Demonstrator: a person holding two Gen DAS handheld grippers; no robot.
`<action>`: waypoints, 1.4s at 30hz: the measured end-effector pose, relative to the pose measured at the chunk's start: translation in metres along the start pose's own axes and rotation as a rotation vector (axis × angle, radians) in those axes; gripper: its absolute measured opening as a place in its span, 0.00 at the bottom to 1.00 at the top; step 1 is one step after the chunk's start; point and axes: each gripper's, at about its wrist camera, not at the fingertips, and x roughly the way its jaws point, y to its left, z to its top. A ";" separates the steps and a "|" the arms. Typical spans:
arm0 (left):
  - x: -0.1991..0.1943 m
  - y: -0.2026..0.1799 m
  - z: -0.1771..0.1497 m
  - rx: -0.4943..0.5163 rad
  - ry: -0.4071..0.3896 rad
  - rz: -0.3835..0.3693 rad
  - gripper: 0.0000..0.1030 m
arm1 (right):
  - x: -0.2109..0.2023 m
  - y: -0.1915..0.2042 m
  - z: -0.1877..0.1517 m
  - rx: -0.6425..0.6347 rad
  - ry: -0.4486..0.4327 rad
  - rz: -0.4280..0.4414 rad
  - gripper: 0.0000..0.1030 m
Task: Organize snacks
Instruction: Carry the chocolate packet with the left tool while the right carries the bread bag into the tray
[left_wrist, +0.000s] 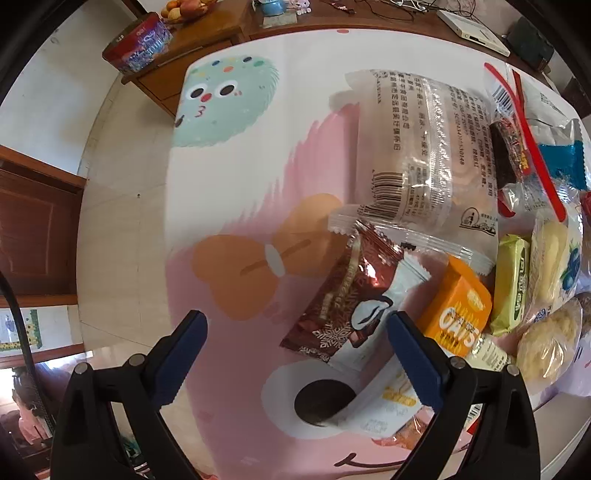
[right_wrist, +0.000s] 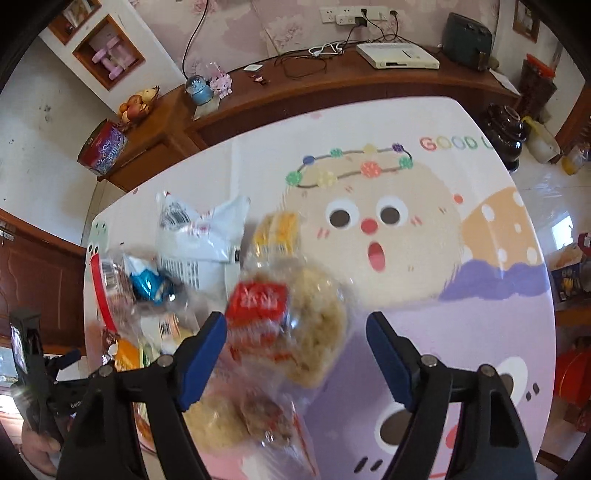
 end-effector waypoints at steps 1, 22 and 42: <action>0.003 0.000 0.001 -0.003 0.023 -0.002 0.96 | 0.003 0.004 0.001 -0.020 0.005 -0.015 0.76; -0.009 -0.018 -0.005 -0.003 -0.027 -0.098 0.31 | 0.013 0.031 -0.018 -0.171 -0.004 -0.092 0.44; -0.230 0.019 -0.152 -0.020 -0.309 -0.286 0.31 | -0.198 0.035 -0.150 -0.188 -0.221 0.140 0.44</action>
